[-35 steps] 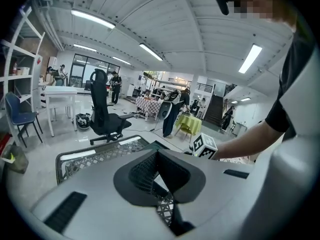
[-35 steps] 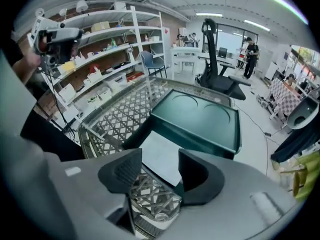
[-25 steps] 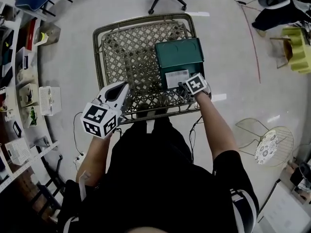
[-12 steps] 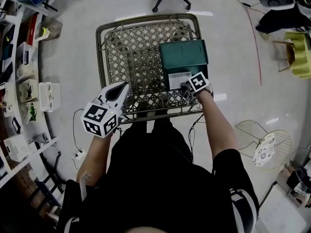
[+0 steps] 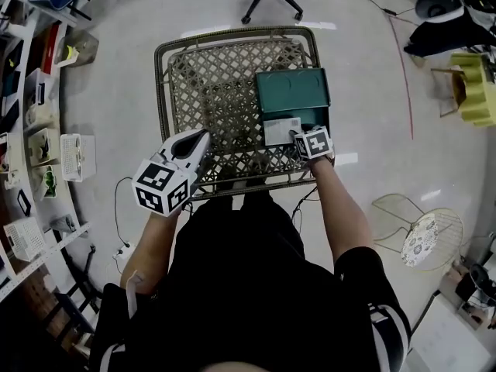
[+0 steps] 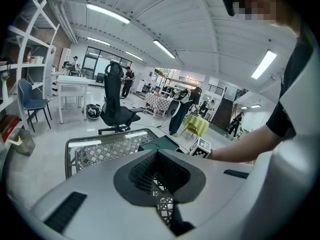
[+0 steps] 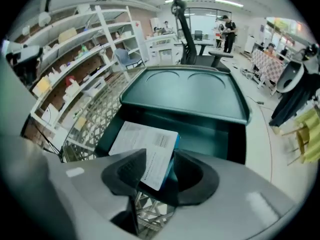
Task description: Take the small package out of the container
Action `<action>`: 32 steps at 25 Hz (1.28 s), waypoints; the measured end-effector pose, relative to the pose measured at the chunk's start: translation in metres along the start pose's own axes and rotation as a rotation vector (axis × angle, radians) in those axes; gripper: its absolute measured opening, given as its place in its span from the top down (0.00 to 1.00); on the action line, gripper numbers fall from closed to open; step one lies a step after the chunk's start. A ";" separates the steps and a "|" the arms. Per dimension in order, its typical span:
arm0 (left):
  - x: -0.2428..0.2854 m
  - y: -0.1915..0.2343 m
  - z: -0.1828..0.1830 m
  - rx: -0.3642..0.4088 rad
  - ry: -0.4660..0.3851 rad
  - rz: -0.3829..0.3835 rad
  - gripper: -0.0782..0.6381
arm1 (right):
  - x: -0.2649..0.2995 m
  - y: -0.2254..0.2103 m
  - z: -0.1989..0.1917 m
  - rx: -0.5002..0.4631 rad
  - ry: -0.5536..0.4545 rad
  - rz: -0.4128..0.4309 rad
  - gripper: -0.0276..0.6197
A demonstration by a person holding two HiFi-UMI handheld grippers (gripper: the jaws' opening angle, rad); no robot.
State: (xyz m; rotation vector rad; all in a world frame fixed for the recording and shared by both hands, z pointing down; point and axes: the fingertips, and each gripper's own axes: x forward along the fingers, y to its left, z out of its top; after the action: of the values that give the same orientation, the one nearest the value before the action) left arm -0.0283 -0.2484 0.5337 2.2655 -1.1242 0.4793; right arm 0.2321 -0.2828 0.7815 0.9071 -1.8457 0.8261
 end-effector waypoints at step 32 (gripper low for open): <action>-0.011 0.003 -0.009 -0.018 -0.036 -0.074 0.88 | -0.057 0.125 0.073 0.007 -0.233 0.270 0.74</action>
State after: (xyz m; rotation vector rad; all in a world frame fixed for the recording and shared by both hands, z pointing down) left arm -0.0380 -0.2376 0.5364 2.2993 -1.0534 0.3993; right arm 0.1149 -0.2655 0.6806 0.7951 -2.2038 0.9218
